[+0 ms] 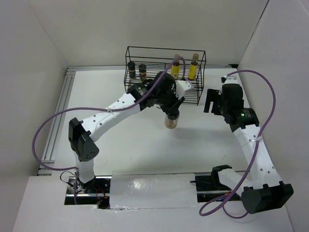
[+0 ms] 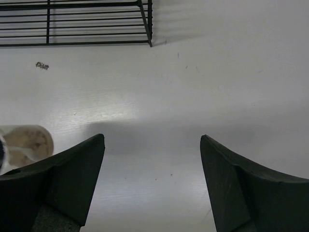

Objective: Organize the condiment bottles

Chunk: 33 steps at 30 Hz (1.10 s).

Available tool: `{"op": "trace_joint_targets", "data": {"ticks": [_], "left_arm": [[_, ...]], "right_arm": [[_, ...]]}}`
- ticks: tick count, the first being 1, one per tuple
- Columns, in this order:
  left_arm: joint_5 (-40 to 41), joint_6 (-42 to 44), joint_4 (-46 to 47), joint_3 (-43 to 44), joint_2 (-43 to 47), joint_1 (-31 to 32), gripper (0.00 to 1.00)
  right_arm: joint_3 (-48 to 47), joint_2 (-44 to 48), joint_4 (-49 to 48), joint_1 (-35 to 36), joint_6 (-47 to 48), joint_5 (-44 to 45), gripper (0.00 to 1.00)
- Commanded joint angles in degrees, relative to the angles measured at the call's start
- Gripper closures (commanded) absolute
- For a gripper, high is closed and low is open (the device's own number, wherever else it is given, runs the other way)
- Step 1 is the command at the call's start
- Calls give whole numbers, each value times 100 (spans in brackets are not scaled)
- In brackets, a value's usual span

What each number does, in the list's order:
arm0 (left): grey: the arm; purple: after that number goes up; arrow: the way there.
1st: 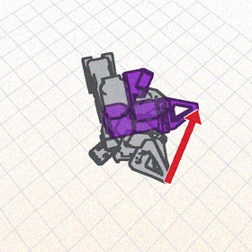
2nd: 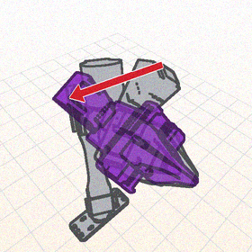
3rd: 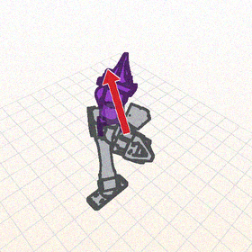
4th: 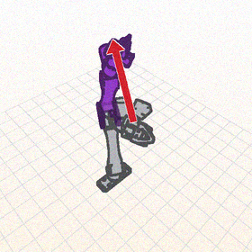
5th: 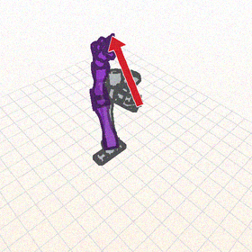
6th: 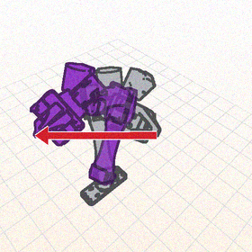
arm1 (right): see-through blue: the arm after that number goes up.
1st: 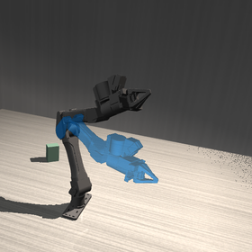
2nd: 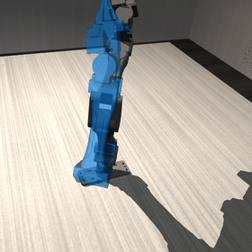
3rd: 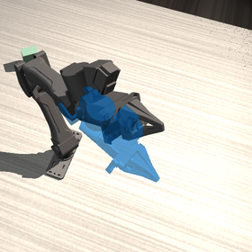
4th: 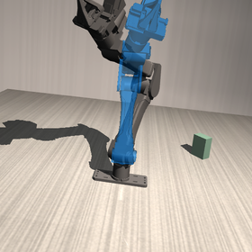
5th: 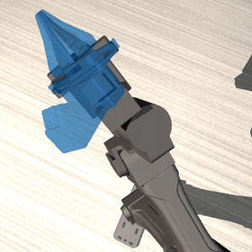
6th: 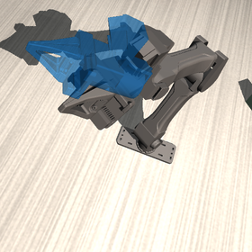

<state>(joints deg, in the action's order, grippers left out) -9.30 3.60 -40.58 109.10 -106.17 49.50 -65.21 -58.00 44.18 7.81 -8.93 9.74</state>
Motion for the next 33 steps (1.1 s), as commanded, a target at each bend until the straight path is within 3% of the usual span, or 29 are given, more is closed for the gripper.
{"op": "trace_joint_targets", "data": {"ticks": [1, 8, 17, 23, 33], "left_arm": [[218, -245, -20, 857, 238, -378, 100], [104, -316, 287, 1683, 88, -1336, 100], [709, 88, 1200, 2537, -404, -1732, 100], [816, 370, 1754, 2380, -694, -1759, 100], [798, 344, 1799, 1966, -879, -1838, 100]], "right_arm": [[-106, -36, -261, -52, -74, -94, 14], [-132, -185, -340, -52, -118, -165, 15], [-238, -326, -367, -52, -197, -227, 15], [-238, -370, -279, -52, -250, -218, 16], [-159, -186, -94, -52, -346, -95, 16]]}}
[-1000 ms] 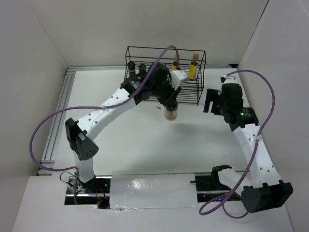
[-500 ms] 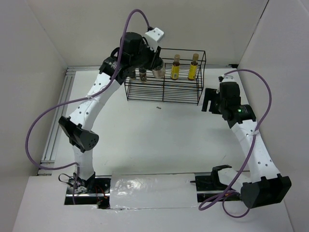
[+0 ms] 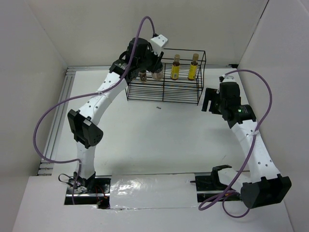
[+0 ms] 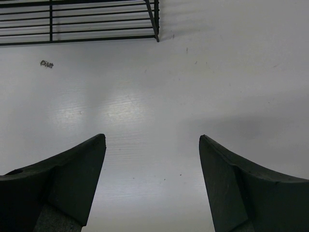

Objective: Organize the condiment bottles

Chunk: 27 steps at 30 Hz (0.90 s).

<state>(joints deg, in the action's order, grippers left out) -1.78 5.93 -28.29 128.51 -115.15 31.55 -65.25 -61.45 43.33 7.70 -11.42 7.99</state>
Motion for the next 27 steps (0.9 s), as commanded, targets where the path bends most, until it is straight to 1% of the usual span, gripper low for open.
{"op": "trace_joint_targets", "data": {"ticks": [1, 7, 17, 25, 26, 27], "left_arm": [[38, 110, 553, 8, 11, -44, 100], [-112, 30, 386, -36, -130, -61, 100], [-7, 101, 518, 34, -420, -61, 100], [-59, 39, 360, 122, -561, -149, 100], [-77, 13, 342, 131, -561, -158, 99], [-103, -30, 325, 148, -570, -184, 96]], "right_arm": [[-163, 160, 0, -50, -97, 71, 16], [-216, 116, -9, -41, -53, 80, 16], [-304, 19, 26, -41, -1, 89, 16], [-277, 28, 9, -41, -9, 115, 16], [-277, 19, 9, -41, -9, 106, 16], [-277, 19, 9, -41, -9, 106, 16]]}}
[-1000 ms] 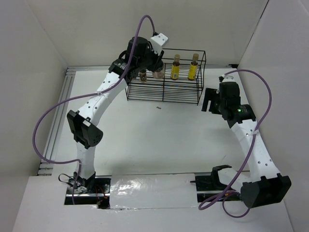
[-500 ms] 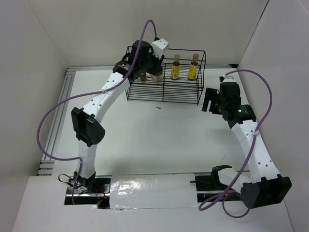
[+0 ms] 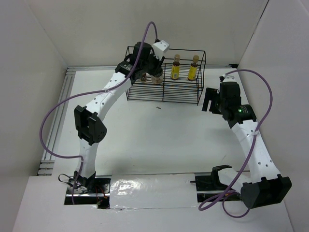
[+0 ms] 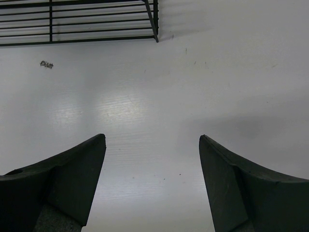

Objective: Organize the condiment bottles

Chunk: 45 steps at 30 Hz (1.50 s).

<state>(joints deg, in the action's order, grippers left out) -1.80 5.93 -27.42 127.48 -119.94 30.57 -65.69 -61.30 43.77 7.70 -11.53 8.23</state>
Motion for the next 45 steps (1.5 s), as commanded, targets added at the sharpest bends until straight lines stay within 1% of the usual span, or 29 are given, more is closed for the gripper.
{"op": "trace_joint_targets", "data": {"ticks": [1, 3, 5, 7, 9, 11, 12, 15, 20, 27, 28, 30, 34, 37, 39, 40, 43, 45], "left_arm": [[-127, -40, 211, 260, -108, -95, 87], [-188, -83, 211, 269, -135, -138, 74], [-215, -110, 219, 269, -144, -156, 70], [-259, -128, 272, 269, -161, -174, 69], [-294, -171, 290, 277, -196, -191, 72], [-356, -198, 281, 304, -214, -209, 72], [-373, -224, 281, 295, -231, -218, 68], [-452, -251, 290, 295, -249, -244, 64], [-461, -233, 421, 312, -328, -253, 61], [-461, -224, 492, 383, -425, -297, 48], [-461, -233, 492, 400, -434, -306, 48], [-470, -242, 501, 392, -425, -332, 44], [-479, -251, 501, 392, -451, -358, 40], [-488, -251, 518, 400, -416, -358, 35], [-514, -242, 536, 418, -407, -358, 28], [-523, -233, 536, 427, -399, -358, 23], [-549, -233, 562, 497, -355, -358, 15], [-584, -233, 606, 515, -328, -367, 12]], "right_arm": [[-242, -14, -35, -50, -7, 74, 15], [-251, -31, -35, -50, -7, 65, 15], [-278, -66, -18, -41, 2, 65, 14], [-295, -75, -17, -41, 2, 56, 14], [-313, -84, -9, -41, -7, 56, 14], [-313, -84, 9, -24, 1, 65, 14], [-321, -93, 9, -41, 2, 47, 14], [-304, -102, 9, -41, 10, 47, 14], [-278, -119, 9, -24, 2, 30, 14], [-260, -137, 9, -41, 28, 47, 14], [-260, -146, 0, -32, 28, 47, 14], [-260, -154, 0, -41, 37, 39, 14], [-260, -189, -26, -41, 45, 12, 14], [-269, -207, -26, -32, 46, 3, 14], [-269, -225, -17, -32, 54, -6, 14], [-269, -216, -17, -23, 46, -23, 14], [-260, -207, -26, -41, 46, -23, 14], [-251, -198, -26, -32, 46, -41, 14]]}}
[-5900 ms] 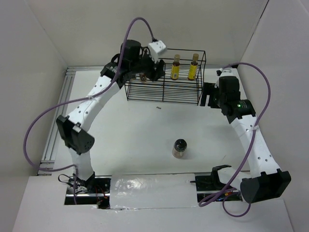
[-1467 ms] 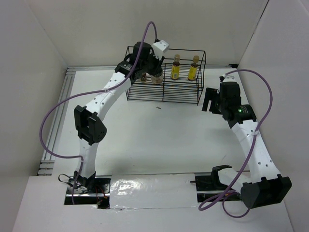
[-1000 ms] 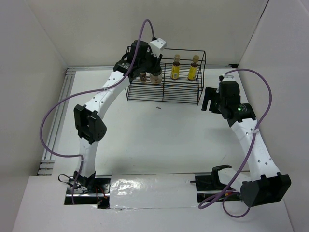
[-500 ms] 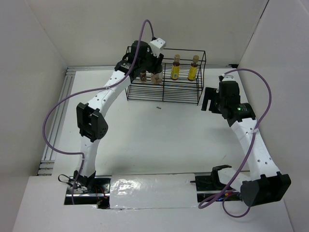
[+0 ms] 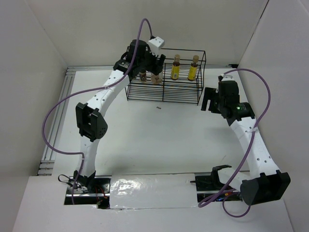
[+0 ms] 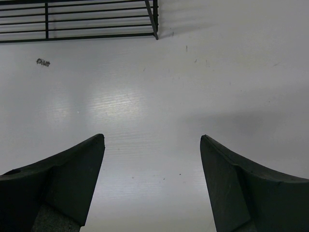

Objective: Organize the condiment bottles

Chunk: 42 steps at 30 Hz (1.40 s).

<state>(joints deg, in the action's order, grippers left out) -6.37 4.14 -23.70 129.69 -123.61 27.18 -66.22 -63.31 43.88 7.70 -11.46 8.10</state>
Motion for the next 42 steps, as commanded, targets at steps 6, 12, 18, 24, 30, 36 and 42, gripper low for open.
{"op": "trace_joint_targets", "data": {"ticks": [6, 12, 18, 24, 30, 36, 42], "left_arm": [[-276, -124, 393, 442, 311, -81, 1], [-637, -133, 147, 838, 732, -125, 1], [-549, 113, -397, 945, 1452, -379, 1], [-1085, -194, -1241, -310, 2376, -1854, 1], [-2102, -695, -1804, -2391, 2877, -3718, 1], [-2290, -248, -1287, -4430, 3501, -4361, 1], [-2219, -186, -1285, -4936, 3441, -4432, 1]], "right_arm": [[-164, -6, -81, -23, 118, -176, 12], [-111, -365, -142, -41, 66, -345, 3], [30, -612, -581, -278, -145, 68, 0], [-93, -1051, -679, -1007, -347, 438, 0], [82, -1351, -968, -2175, -637, -176, 0], [162, -1517, -1066, -2528, -954, -107, 0], [-531, -2176, -679, -2528, -1130, -106, 0]]}}
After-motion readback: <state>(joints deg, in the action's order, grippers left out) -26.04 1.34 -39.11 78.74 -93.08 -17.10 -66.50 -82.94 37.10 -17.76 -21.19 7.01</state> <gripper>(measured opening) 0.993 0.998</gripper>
